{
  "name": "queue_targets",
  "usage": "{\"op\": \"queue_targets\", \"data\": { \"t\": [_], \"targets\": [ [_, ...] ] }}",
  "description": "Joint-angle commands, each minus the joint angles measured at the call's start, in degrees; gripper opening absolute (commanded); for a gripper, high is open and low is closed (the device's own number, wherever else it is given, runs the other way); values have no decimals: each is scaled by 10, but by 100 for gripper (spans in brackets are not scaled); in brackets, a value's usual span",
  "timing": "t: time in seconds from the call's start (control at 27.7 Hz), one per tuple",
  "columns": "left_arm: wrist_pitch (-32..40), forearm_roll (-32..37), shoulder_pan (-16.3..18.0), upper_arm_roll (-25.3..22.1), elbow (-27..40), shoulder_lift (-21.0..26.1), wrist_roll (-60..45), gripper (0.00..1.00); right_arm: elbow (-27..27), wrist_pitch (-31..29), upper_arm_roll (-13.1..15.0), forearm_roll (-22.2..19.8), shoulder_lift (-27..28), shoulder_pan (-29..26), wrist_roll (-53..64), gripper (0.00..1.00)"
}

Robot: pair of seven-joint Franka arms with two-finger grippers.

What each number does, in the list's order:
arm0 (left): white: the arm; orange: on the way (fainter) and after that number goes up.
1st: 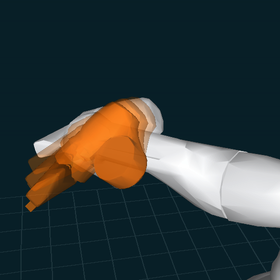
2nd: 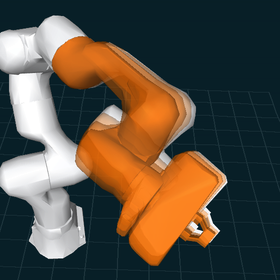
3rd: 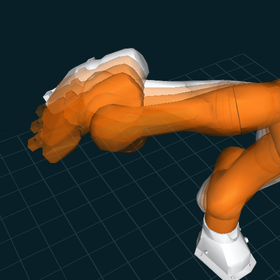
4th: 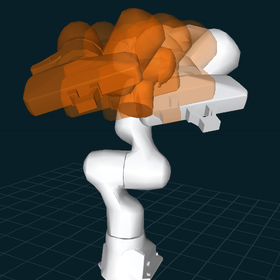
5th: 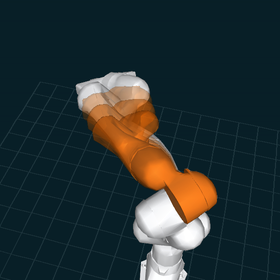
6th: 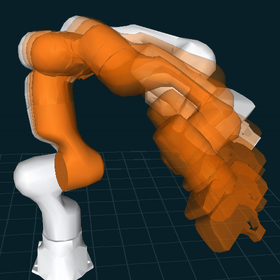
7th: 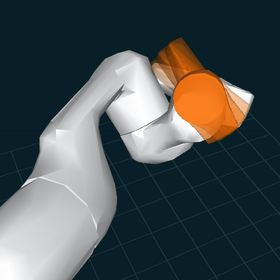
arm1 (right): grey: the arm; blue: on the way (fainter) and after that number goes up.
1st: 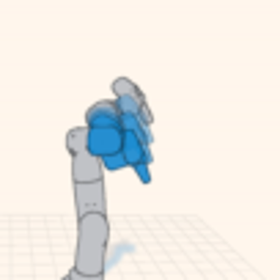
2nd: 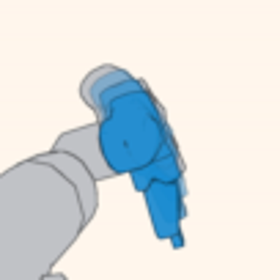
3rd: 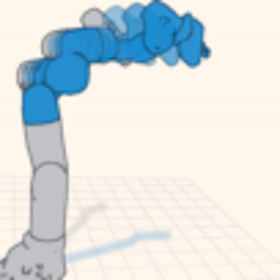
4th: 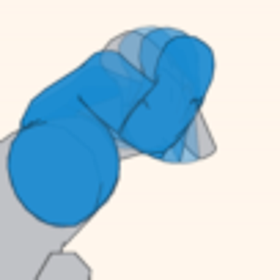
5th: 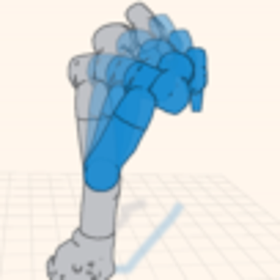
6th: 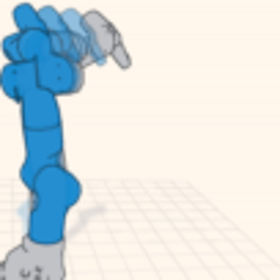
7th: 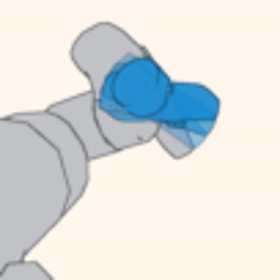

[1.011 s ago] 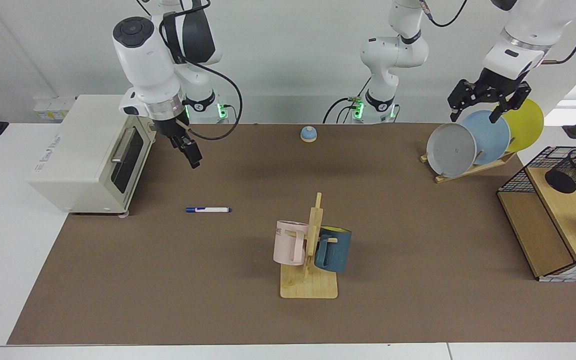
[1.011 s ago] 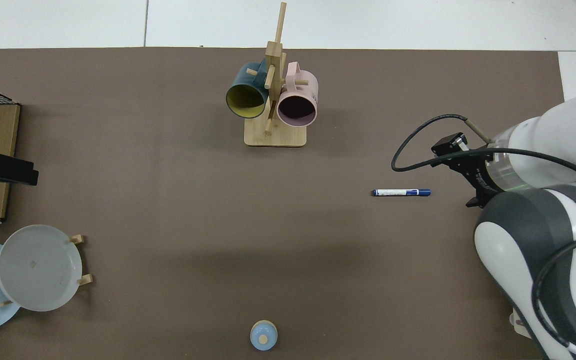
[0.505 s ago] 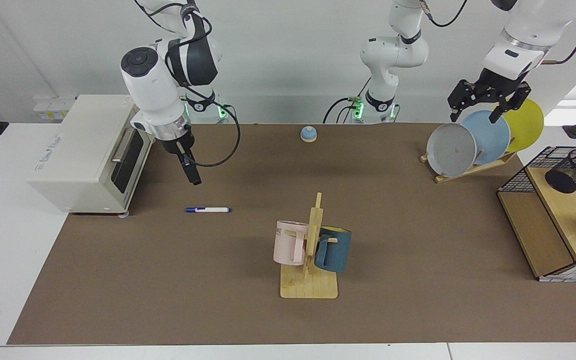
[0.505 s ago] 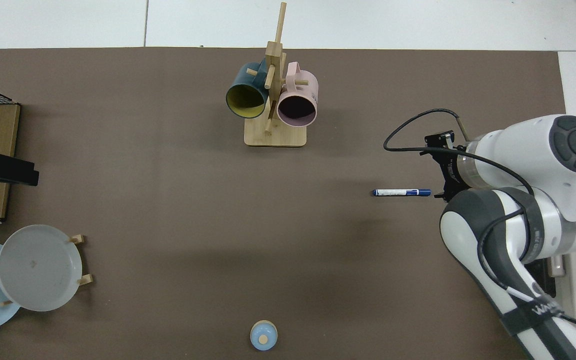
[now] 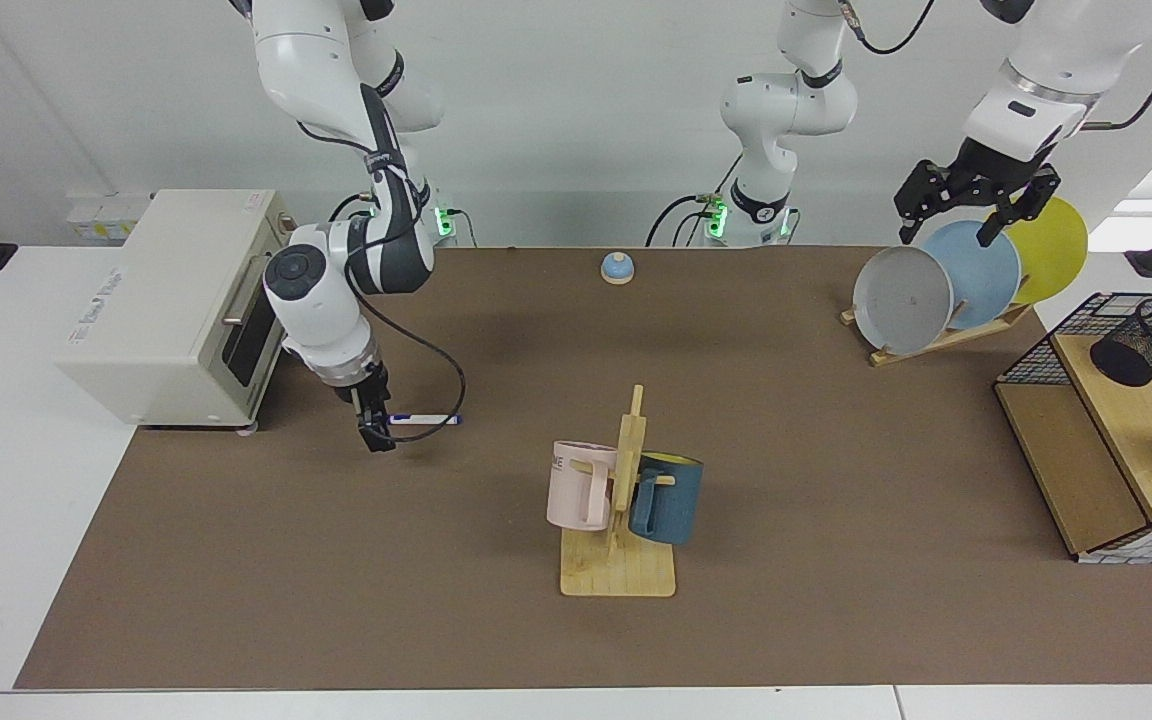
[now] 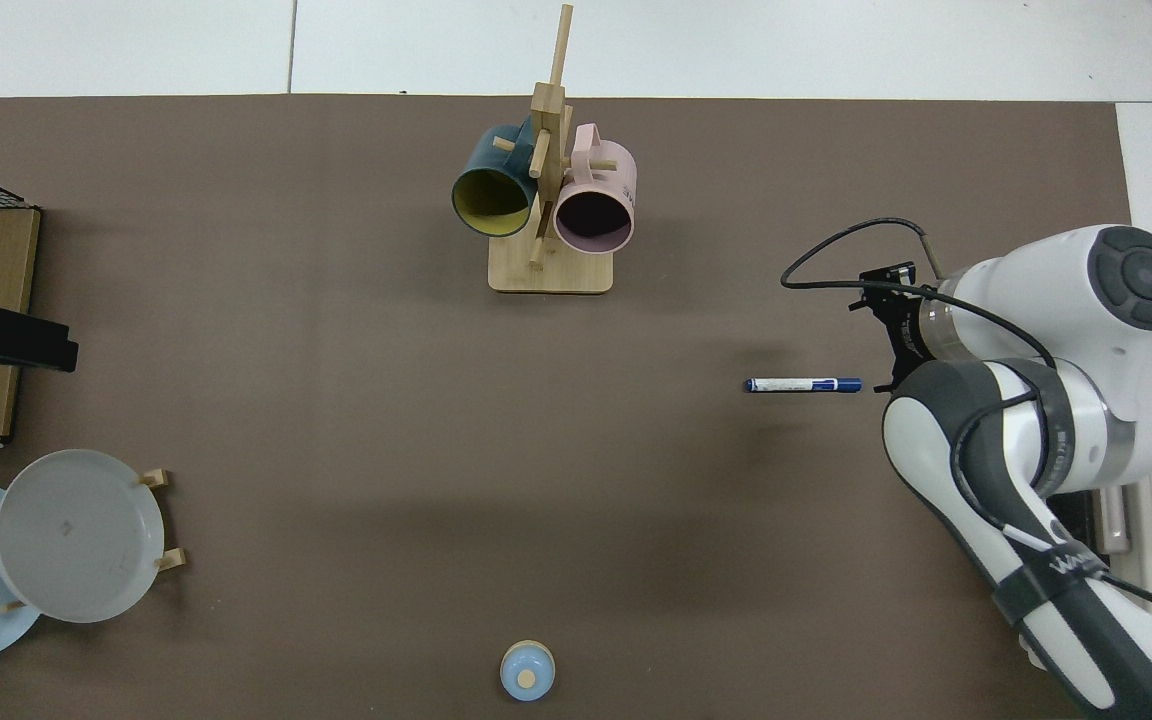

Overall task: Put markers into pen holder
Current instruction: 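Move the right gripper down toward the blue-capped white marker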

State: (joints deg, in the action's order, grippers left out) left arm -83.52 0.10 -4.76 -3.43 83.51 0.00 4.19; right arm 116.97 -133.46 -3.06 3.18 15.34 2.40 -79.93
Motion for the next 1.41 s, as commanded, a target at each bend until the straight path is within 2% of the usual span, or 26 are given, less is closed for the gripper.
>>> {"op": "queue_targets", "data": {
  "t": [0.0,0.51,0.72,0.79,0.87,1.01,1.12,1.37],
  "targets": [
    [5,-4,2,1,9,-8,-3,100,34,-46,-5,0,1,-3,-17,100],
    [9,-4,1,1,9,-10,-3,100,45,-42,-5,-1,-4,17,-47,100],
    [10,-4,1,2,16,-13,-4,100,50,-43,-5,-1,-7,13,-45,94],
    [10,-4,1,4,17,-16,-4,100,52,-44,-5,-1,-7,11,-44,87],
    [10,-4,1,5,17,-16,-5,100,53,-43,-5,-1,-7,11,-44,75],
    [10,-4,1,4,17,-16,-4,100,52,-43,-5,-1,-7,13,-48,40],
    [10,-4,1,5,17,-16,-4,100,51,-43,-5,-1,-7,13,-48,22],
    [10,-4,1,5,17,-16,-5,100,51,-44,-5,-1,-7,17,-48,0]
  ]
}}
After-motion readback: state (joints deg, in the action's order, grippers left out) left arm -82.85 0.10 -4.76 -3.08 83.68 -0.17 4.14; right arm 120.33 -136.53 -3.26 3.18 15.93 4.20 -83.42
